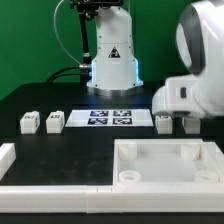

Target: Assemble one leg

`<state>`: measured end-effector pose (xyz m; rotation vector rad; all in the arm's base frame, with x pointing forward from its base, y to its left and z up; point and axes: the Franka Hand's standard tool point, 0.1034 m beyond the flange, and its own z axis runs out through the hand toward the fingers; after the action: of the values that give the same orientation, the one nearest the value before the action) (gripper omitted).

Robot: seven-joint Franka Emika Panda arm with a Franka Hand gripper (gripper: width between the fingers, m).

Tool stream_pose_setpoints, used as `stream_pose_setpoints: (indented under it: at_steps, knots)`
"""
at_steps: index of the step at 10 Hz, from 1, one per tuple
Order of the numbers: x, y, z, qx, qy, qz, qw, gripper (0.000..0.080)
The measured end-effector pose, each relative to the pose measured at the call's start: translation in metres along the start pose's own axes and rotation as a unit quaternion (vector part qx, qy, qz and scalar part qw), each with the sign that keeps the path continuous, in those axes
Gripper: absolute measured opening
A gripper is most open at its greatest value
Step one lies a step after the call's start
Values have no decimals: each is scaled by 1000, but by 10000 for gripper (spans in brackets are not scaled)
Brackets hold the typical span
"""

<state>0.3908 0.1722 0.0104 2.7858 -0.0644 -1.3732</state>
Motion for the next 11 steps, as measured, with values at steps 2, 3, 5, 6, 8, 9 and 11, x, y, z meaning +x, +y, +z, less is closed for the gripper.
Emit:
stream_pose_setpoints:
  at_steps: [2,3,5,6,8,9,11]
  knots:
    - [-1,-4,1,-3,1,1,1000,649]
    - [0,-5,2,-4,2,-1,1000,649]
    - [0,-5,2,-3,2,-1,1000,521]
    - [0,-5,2,-3,2,-1,1000,361]
    - [0,-5,2,-4,2,-1,1000,290]
    - [0,-5,2,-4,2,-1,1000,290]
    - [0,-5,2,-4,2,-1,1000,290]
